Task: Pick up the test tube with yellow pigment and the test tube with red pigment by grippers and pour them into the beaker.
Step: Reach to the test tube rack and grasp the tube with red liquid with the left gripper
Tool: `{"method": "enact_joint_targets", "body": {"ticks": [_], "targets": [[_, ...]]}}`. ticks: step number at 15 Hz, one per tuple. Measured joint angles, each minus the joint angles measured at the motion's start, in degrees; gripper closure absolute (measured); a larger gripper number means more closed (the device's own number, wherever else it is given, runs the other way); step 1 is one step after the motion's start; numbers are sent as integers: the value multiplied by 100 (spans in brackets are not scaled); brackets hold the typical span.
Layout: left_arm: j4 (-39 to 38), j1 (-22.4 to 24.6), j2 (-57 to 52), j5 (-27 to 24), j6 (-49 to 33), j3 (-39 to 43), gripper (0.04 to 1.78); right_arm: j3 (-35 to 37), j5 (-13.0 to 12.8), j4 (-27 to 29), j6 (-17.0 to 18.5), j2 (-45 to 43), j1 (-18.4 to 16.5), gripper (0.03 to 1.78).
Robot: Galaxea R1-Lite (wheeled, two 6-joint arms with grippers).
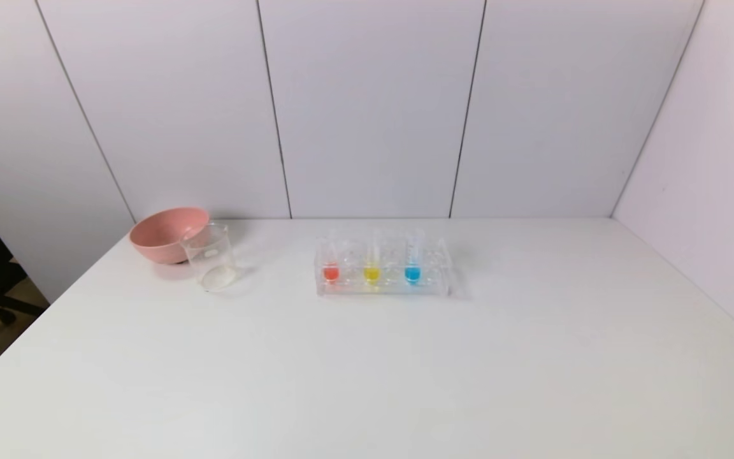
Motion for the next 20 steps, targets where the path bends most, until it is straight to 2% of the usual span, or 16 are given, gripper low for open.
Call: {"method": "enact_joint_targets", "body": {"ticks": [4,6,11,13,15,18,20], "targets": [[-91,-145,1163,-96,-91,-822,6,0,2,0,2,0,0,10],[-279,-341,1888,-322,-151,-1051,6,0,0,0,0,0,0,10],[-1286,-719,3892,-1581,-162,-1499,6,0,0,0,0,0,0,10],[-1473,-989,4680,-1771,-206,-1798,6,0,0,0,2,0,0,10],[-1553,-1520,5460,-1371,-328,-2133,6,0,0,2,2,0,0,10],[-1842,-2387,6594,-101,-722,-2566,6,0,0,0,2,0,0,10],[-2292,-2786,7359,772,-863,-2779,6,0,0,2,2,0,0,10]]}}
